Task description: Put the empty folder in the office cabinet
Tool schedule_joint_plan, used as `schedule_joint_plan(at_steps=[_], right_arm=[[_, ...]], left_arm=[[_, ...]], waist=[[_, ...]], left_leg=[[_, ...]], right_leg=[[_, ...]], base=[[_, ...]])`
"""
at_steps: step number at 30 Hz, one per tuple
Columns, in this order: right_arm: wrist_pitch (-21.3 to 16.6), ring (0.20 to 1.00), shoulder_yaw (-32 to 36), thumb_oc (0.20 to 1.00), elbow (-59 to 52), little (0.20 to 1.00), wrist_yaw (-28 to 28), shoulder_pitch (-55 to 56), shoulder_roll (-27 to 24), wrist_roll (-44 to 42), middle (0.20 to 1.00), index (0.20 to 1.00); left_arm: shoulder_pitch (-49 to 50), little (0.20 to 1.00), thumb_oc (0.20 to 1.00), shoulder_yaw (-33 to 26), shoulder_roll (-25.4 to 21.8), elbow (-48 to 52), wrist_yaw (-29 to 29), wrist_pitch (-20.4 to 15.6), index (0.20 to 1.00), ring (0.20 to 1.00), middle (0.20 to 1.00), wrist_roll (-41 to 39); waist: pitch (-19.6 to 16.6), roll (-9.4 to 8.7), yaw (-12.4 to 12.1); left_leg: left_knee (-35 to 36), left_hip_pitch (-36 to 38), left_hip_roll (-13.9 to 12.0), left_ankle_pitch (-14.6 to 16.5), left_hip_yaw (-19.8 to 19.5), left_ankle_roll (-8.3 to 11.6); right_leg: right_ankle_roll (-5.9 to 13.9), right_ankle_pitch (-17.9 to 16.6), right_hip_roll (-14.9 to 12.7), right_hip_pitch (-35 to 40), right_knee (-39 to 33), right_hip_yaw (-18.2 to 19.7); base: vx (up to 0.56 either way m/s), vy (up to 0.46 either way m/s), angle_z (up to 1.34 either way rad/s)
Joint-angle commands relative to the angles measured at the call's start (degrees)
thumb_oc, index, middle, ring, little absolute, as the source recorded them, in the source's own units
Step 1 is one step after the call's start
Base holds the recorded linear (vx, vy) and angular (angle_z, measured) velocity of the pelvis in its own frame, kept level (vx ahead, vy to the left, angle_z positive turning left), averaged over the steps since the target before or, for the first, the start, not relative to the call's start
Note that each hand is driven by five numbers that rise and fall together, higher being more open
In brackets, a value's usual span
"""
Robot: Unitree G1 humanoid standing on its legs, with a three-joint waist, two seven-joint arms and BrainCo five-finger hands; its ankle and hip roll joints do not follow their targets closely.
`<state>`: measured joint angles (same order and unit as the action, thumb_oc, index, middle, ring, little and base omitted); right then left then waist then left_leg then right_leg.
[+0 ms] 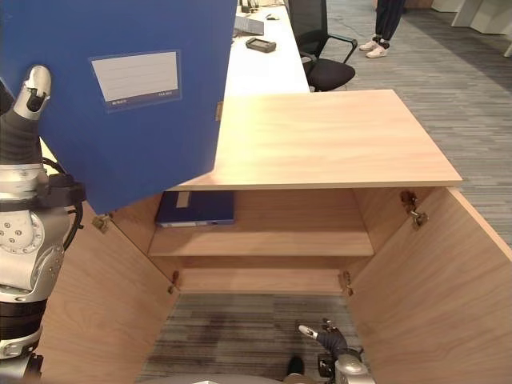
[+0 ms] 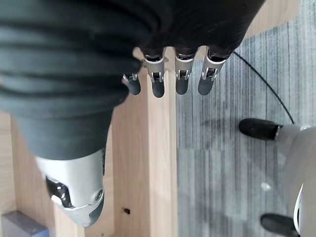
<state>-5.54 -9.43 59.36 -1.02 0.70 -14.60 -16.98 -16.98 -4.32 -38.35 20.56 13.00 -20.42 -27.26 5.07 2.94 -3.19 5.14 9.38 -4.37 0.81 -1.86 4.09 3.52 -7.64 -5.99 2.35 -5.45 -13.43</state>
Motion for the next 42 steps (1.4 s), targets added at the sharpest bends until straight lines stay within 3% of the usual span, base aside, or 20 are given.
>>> schedule_joint_plan(at_steps=[1,8,14,18,27,37,42], right_arm=[[-0.3,1.0,-1.2,1.0,2.7,1.0,0.9,-4.8,0.0,-2.2,1.0,1.0],[0.0,1.0,-1.1,1.0,3.3,1.0,2.3,-5.6,-0.3,-2.5,1.0,1.0],[0.2,1.0,-0.8,1.0,3.9,1.0,2.8,-5.8,-0.8,-2.6,1.0,1.0],[0.4,1.0,-0.5,1.0,3.7,1.0,2.8,-5.7,-0.7,-3.2,1.0,1.0],[-0.4,1.0,-1.1,1.0,-11.4,1.0,4.0,-5.3,-1.4,-8.4,1.0,1.0],[2.0,1.0,-5.4,1.0,-33.1,1.0,14.8,-3.6,-4.0,-23.6,1.0,1.0],[3.2,1.0,-7.1,1.0,-41.9,1.0,18.9,-3.2,-6.7,-25.0,1.0,1.0]], left_arm=[[-2.8,0.2,0.2,-2.6,-1.8,2.1,-4.6,-3.5,0.2,0.2,0.2,-8.5],[3.5,0.2,0.2,-2.9,-6.0,1.8,-15.7,-0.6,0.2,0.2,0.2,-25.1],[7.4,0.2,0.2,-4.8,-11.5,0.6,-19.9,1.6,0.2,0.2,0.2,-31.6],[9.7,0.2,0.2,-4.8,-13.4,-1.0,-18.8,2.5,0.2,0.2,0.2,-28.6],[12.4,0.2,0.2,-0.3,-6.5,-3.6,-16.0,5.0,0.2,0.2,0.2,-19.9],[12.9,0.2,0.2,2.8,-3.0,-7.0,-19.2,6.9,0.2,0.2,0.2,-15.2],[12.8,0.2,0.2,3.3,-0.1,-7.7,-20.5,7.2,0.2,0.2,0.2,-12.3]], waist=[[-0.1,-1.24,-0.1],[0.2,-0.97,-1.0],[0.2,-0.91,-1.5],[0.3,-0.92,-1.6],[0.9,-1.47,-1.4],[1.0,-2.47,-0.9],[1.0,-2.8,-0.7]], left_leg=[[-0.1,-1.8,-1.3,1.5,0.1,2.83],[-0.1,-1.8,-1.3,1.4,-0.1,2.75],[-0.1,-1.7,-1.4,1.3,-0.2,2.65],[-0.1,-1.7,-1.4,1.2,-0.4,2.59],[-0.1,-2.0,-1.4,1.2,-0.1,2.53],[-0.1,-1.9,-1.5,1.3,0.7,2.67],[-0.1,-1.9,-1.6,1.4,0.9,2.78]], right_leg=[[5.41,10.4,-2.2,8.2,1.3,2.0],[5.38,10.2,-2.1,8.3,1.3,2.0],[5.52,10.1,-2.1,8.4,1.4,2.1],[5.49,10.1,-2.1,8.3,1.7,2.0],[5.49,10.2,-2.3,7.9,1.9,2.1],[5.54,10.2,-2.5,7.7,1.9,2.4],[5.62,10.3,-2.5,7.6,1.8,2.3]], base=[[0.0,0.0,0.0],[0.0,0.0,0.0],[0.0,0.0,0.0],[0.0,0.0,0.0],[0.0,0.0,0.0],[0.0,0.0,0.0],[0.0,0.0,0.0]])
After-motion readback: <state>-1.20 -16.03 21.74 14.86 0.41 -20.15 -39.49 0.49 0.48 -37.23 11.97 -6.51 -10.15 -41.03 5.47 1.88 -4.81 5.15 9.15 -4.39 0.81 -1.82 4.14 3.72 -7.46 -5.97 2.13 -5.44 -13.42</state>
